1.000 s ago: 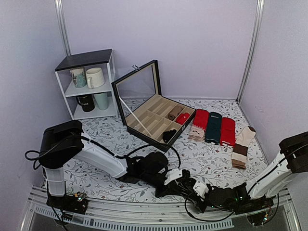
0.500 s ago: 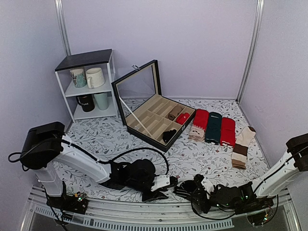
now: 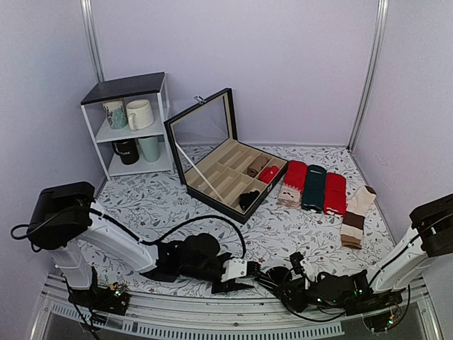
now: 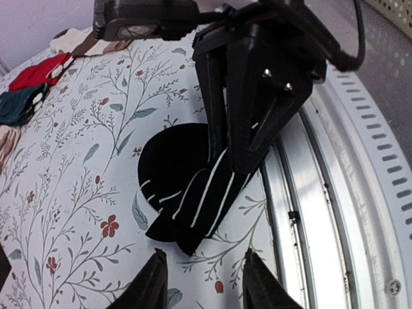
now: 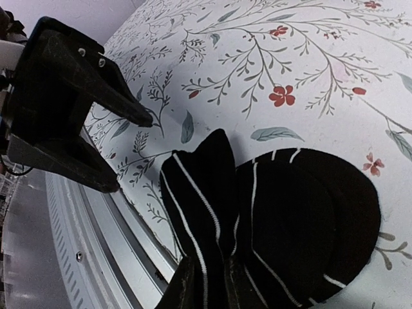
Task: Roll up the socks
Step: Roll the sock at the corner of the board.
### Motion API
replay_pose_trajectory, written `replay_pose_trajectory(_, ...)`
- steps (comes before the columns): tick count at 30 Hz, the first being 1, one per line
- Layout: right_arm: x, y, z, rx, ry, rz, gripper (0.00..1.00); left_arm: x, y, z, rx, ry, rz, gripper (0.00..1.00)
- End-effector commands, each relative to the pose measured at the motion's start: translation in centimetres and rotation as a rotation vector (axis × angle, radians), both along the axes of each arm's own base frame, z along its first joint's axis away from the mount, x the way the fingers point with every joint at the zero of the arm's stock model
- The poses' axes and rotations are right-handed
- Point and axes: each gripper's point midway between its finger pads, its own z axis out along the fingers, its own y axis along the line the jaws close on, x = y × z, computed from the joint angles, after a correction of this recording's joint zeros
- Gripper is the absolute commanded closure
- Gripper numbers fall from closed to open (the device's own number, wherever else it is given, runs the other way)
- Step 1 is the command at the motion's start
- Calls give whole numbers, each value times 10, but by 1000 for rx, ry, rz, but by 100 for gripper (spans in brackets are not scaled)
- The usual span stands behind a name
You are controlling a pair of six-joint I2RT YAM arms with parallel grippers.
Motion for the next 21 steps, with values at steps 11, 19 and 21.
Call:
replay_pose_trajectory(11,-25,-56,-70,-259,184,40,85,-7,-30,0,-72,-126,-134,51)
replay_pose_trajectory(19,-25,-58,-71,-264,190,36,86,-13,-36,-34,-4,-82,-183,51)
replay_pose_trajectory(21,-25,-59,-71,-262,190,35,86,-14,-35,-40,10,-76,-188,51)
